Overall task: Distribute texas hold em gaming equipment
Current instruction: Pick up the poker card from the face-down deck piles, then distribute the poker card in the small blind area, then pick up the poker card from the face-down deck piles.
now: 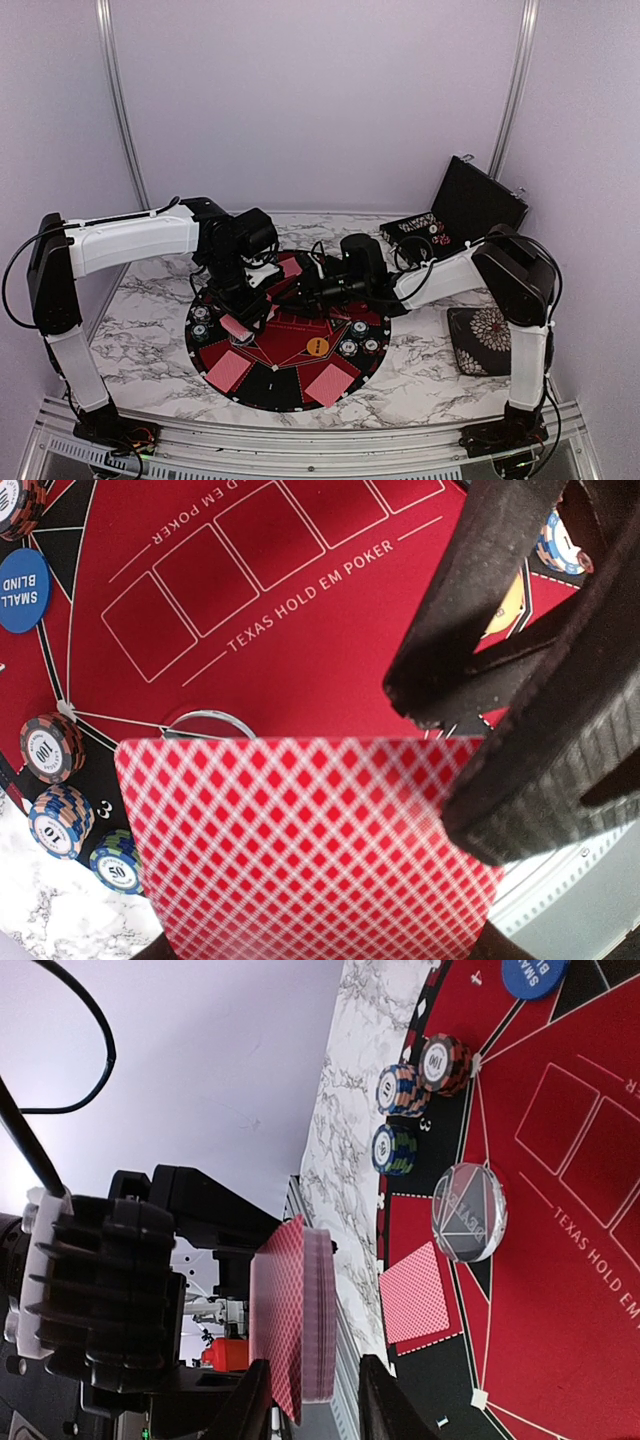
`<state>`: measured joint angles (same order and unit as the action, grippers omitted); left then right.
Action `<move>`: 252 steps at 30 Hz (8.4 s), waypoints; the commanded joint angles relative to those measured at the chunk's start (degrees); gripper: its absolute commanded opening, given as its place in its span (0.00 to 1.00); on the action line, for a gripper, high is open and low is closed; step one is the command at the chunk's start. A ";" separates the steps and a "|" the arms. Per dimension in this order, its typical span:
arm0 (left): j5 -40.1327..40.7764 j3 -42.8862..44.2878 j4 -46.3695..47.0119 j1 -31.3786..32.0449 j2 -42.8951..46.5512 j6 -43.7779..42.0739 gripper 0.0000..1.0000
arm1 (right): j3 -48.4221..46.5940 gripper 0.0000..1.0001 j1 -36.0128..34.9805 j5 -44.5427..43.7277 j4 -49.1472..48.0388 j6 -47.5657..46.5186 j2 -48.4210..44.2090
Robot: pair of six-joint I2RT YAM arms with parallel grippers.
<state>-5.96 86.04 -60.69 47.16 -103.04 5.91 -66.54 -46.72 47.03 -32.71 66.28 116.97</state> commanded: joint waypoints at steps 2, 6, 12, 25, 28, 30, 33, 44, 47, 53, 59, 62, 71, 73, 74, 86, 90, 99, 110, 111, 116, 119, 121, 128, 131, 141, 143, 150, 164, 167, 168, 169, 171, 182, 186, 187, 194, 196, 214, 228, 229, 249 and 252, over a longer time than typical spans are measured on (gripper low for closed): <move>0.22 1.46 -0.89 0.16 1.50 -0.65 0.46 | -0.37 0.24 0.31 -0.36 -2.10 0.46 -1.65; 0.22 1.42 -0.86 0.20 1.33 -0.67 0.46 | -0.28 0.20 0.31 -0.20 -2.14 0.57 -1.90; 0.27 1.75 -0.93 0.21 0.88 -0.71 0.46 | 0.46 0.13 0.31 -0.13 -2.84 0.92 -2.32; 0.22 1.91 -0.88 0.22 0.65 -0.70 0.46 | 1.05 0.00 0.69 -0.01 -4.63 2.97 -2.50; 0.18 1.88 -0.92 0.15 0.56 -0.65 0.46 | 1.56 0.00 0.90 -0.09 -5.44 3.76 -2.66; 0.22 1.85 -0.93 0.16 0.46 -0.67 0.46 | 2.04 0.00 1.19 -0.09 -6.05 4.26 -2.87; 0.24 1.94 -0.92 0.19 0.39 -0.68 0.46 | 2.43 0.00 1.57 -0.18 -6.59 4.69 -3.18; 0.72 1.70 -0.88 0.14 0.55 -0.77 0.46 | 3.47 0.00 2.62 -0.36 -8.15 5.89 -4.28; 0.94 1.55 -0.92 0.06 0.62 -0.77 0.46 | 3.90 0.00 3.13 -0.36 -8.33 5.98 -4.68; 1.18 1.17 -0.83 0.04 0.74 -0.55 0.46 | 5.22 0.00 4.27 -0.31 -8.67 5.95 -5.80; 1.45 0.84 -0.79 -0.05 1.00 -0.47 0.46 | 6.80 0.00 5.52 0.16 -9.17 5.94 -6.87; 1.55 0.74 -0.79 -0.20 1.13 -0.38 0.46 | 7.48 0.00 6.34 0.26 -9.26 5.97 -7.46; 1.56 0.79 -0.82 -0.48 1.27 -0.29 0.46 | 8.66 0.00 7.84 0.44 -9.47 5.85 -8.64; 1.55 0.80 -0.85 -0.49 1.27 -0.29 0.46 | 8.86 0.00 7.85 0.44 -9.48 5.92 -8.69; 1.56 0.80 -0.84 -0.49 1.27 -0.29 0.46 | 8.93 0.00 7.88 0.37 -9.52 5.96 -8.69; 1.80 -0.14 -0.60 -0.84 1.93 -0.14 0.46 | 9.46 0.00 11.52 -0.57 -6.98 2.99 -8.37; 1.78 -0.52 -0.36 -0.97 2.00 -0.12 0.46 | 8.50 0.00 13.34 -0.54 -7.19 2.19 -6.51; 1.64 -0.94 -0.31 -1.34 2.74 -0.24 0.46 | -4.76 0.00 18.13 -5.60 6.54 -9.45 2.42; 1.50 -0.84 -0.31 -1.64 2.68 -0.19 0.46 | -26.16 0.00 18.54 -8.51 20.64 -16.01 17.40; 1.47 -0.79 -0.31 -1.70 2.61 -0.20 0.46 | -27.21 0.00 18.54 -8.60 21.33 -16.23 18.35; 1.29 -0.31 -0.31 -1.83 1.95 -0.34 0.46 | -30.95 0.00 18.59 -8.19 22.99 -16.49 21.33; 1.18 -0.17 -0.33 -1.89 1.74 -0.29 0.46 | -31.97 0.00 18.64 -8.40 23.95 -16.91 22.40; 1.20 -0.17 -0.26 -2.02 1.58 -0.36 0.46 | -32.51 0.00 18.53 -8.80 24.75 -17.40 22.82; 0.80 0.01 -0.31 -2.27 1.36 -0.49 0.46 | -35.82 0.03 18.36 -10.92 29.33 -20.29 24.39; 0.74 0.05 -0.20 -2.40 1.25 -0.49 0.46 | -37.11 0.08 17.93 -12.14 31.65 -21.89 24.66; 0.47 0.09 -0.17 -2.68 0.94 -0.56 0.46 | -42.35 0.24 15.57 -20.94 43.59 -30.58 24.79; 0.48 0.09 -0.14 -2.73 0.92 -0.55 0.46 | -43.80 0.28 14.84 -23.73 46.38 -32.48 24.80; 0.29 0.09 -0.13 -2.72 0.74 -0.55 0.46 | -47.06 0.43 13.14 -31.32 52.49 -37.40 24.59; 0.89 0.47 -0.16 -2.26 0.45 -0.30 0.46 | -30.42 0.62 12.82 -21.91 43.84 -34.68 9.94; 0.94 0.44 -0.14 -1.79 0.41 -0.22 0.46 | -22.70 0.62 12.13 -13.62 37.22 -30.78 5.55; 1.01 0.49 -0.13 -1.69 0.37 -0.20 0.46 | -20.08 0.62 11.91 -10.99 34.63 -29.12 3.78; 0.90 0.59 -0.13 -1.52 0.31 -0.20 0.46 | -17.50 0.63 11.67 -8.81 31.31 -27.33 2.50; 0.75 0.91 -0.13 -1.14 0.30 -0.28 0.46 | -12.86 0.63 10.85 -5.15 25.71 -23.82 0.28; 0.59 2.32 0.08 0.26 0.32 -0.05 0.46 | -2.91 0.68 3.89 2.28 9.09 -10.96 -1.96; 0.51 2.71 0.14 0.64 0.13 -0.04 0.46 | -1.30 0.68 2.45 3.81 2.18 -5.57 -0.78; 0.50 2.73 0.13 0.73 0.13 -0.03 0.46 | -0.97 0.68 2.28 3.78 0.78 -4.53 -0.56; 0.19 3.23 0.22 0.90 -0.14 -0.27 0.46 | -0.72 0.69 1.40 3.57 -2.32 -2.11 0.61; 0.24 3.34 0.20 1.00 -0.24 -0.24 0.46 | -0.97 0.69 1.18 3.80 -3.10 -1.47 1.06; -0.06 4.38 0.22 1.14 -0.62 -0.56 0.46 | -5.79 0.68 -1.12 4.29 -4.40 0.86 4.55; 0.23 4.71 0.22 1.10 -0.07 -0.90 0.46 | -7.49 0.60 -2.24 3.19 -1.46 -0.58 6.94; 0.24 4.68 0.22 1.10 -0.10 -0.98 0.46 | -7.37 0.59 -2.12 2.61 -0.18 -1.52 6.74; 0.63 3.98 0.19 1.15 0.30 -1.08 0.46 | -3.92 0.56 0.49 -0.62 3.75 -5.24 2.53; 0.73 3.83 0.22 1.15 0.30 -1.08 0.46 | -3.94 0.56 0.51 -0.53 3.71 -5.19 1.90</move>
<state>-4.93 89.19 -60.29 48.07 -103.53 5.50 -71.00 -46.65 47.90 -31.81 62.11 120.79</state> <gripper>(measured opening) 0.663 0.563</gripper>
